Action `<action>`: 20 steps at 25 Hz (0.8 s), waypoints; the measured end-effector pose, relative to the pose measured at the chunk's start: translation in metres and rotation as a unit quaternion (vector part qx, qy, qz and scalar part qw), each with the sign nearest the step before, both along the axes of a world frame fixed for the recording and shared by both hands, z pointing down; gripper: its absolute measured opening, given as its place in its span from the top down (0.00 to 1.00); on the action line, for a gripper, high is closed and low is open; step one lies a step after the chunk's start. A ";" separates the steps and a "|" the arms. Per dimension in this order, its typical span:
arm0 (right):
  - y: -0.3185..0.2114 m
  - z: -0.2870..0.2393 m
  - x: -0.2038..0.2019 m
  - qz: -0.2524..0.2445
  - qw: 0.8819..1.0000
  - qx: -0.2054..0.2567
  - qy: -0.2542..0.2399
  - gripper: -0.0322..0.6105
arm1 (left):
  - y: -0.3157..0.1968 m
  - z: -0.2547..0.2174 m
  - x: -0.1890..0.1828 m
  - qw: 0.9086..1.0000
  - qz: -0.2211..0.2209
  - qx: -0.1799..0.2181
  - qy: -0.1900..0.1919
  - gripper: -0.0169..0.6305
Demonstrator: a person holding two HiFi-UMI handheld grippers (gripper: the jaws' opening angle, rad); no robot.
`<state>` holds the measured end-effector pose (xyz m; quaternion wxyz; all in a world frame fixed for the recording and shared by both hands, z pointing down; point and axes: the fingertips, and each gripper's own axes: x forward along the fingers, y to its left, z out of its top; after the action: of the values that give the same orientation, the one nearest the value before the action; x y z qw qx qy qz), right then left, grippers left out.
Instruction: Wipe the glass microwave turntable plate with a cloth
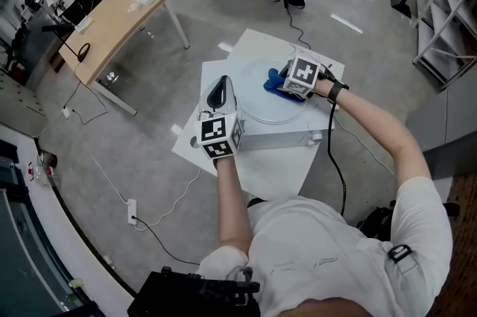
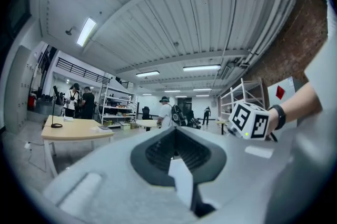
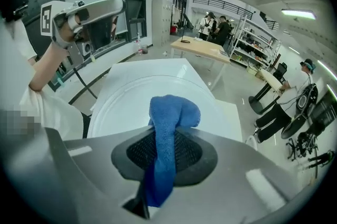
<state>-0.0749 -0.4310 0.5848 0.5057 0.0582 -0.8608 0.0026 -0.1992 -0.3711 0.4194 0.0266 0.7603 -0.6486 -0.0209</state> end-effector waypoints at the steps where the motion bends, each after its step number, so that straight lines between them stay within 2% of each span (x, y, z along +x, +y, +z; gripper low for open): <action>1: 0.004 0.004 0.002 -0.003 1.000 0.004 -0.001 0.84 | 0.002 0.000 0.002 1.000 0.000 0.001 -0.005 0.97; 4: 0.029 0.001 -0.005 -0.014 1.000 0.006 -0.024 0.84 | 0.015 -0.006 0.018 1.000 0.009 0.000 -0.017 0.97; 7: 0.062 -0.026 -0.019 -0.013 0.995 0.004 -0.097 0.84 | 0.033 -0.002 0.032 0.999 0.015 -0.003 -0.034 0.97; 10: 0.089 -0.055 -0.015 0.007 0.983 0.019 -0.184 0.84 | 0.060 -0.002 0.049 0.999 0.013 -0.012 -0.032 0.97; 12: 0.107 -0.073 -0.006 0.033 0.964 0.016 -0.264 0.85 | 0.083 -0.001 0.056 0.999 0.002 -0.014 -0.032 0.97; 16: 0.158 -0.110 0.007 0.094 0.897 -0.042 -0.429 0.85 | 0.138 0.004 0.069 0.999 -0.009 -0.022 -0.035 0.97; 18: 0.182 -0.120 0.010 0.112 0.871 -0.049 -0.476 0.85 | 0.162 0.008 0.074 0.999 -0.014 -0.028 -0.038 0.97; 20: 0.204 -0.125 0.012 0.128 0.852 -0.047 -0.506 0.85 | 0.182 0.013 0.076 0.998 -0.024 -0.036 -0.042 0.97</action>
<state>-0.0628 -0.2272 0.4602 -0.0025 0.1343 -0.9814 0.1371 -0.1236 -0.1887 0.4323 0.0266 0.7434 -0.6675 0.0335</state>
